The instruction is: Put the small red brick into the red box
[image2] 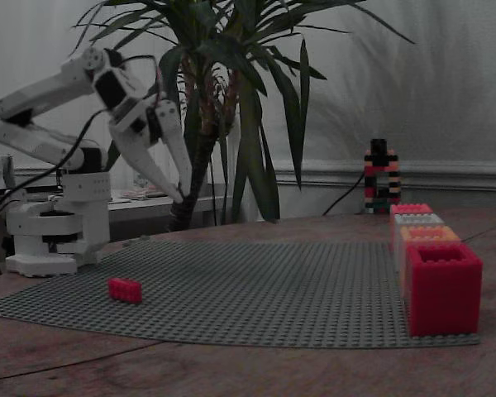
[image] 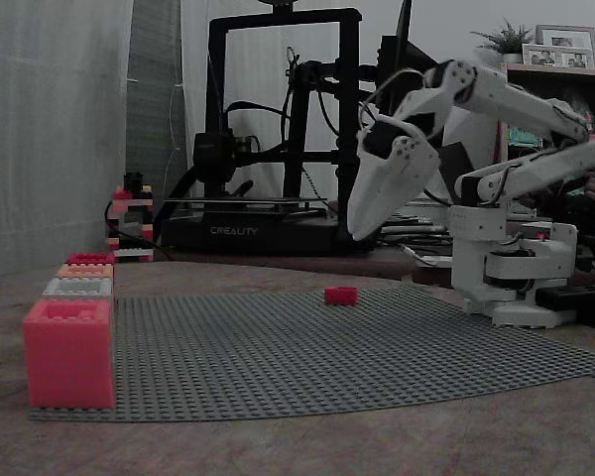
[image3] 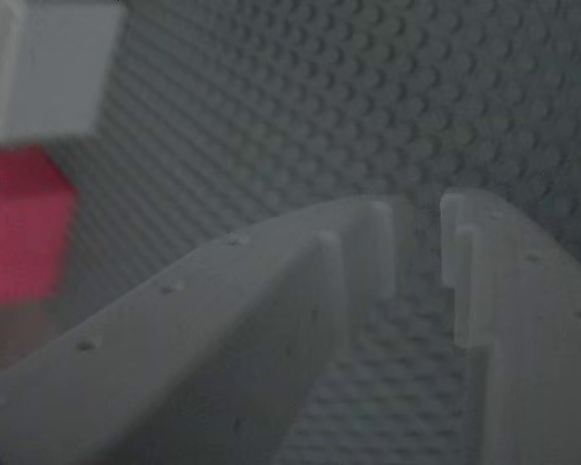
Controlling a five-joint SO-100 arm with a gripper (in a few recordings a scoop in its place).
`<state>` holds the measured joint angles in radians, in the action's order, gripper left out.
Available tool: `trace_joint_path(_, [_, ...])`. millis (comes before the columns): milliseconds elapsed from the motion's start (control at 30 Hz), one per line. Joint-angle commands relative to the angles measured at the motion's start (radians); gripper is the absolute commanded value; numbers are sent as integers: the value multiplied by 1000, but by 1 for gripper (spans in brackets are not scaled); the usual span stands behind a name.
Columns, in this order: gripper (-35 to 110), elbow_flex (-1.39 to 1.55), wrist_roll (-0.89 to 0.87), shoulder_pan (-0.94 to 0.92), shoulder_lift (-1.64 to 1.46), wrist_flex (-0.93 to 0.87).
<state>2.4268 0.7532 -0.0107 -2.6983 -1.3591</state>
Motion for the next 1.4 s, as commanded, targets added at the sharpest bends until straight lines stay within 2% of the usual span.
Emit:
trace_joint_path(0, [0, -100, 196, -127, 109, 18])
trace_joint_path(200, [0, -117, 463, -339, 206, 49])
trace_joint_path(500, [2, -227, 661, -565, 350, -44])
trace_joint_path(767, [5, -259, 887, -712, 508, 17])
trace_joint_path(967, [6, -267, 957, -750, 612, 83])
trace_joint_path(1367, [20, -261, 1055, -746, 718, 121])
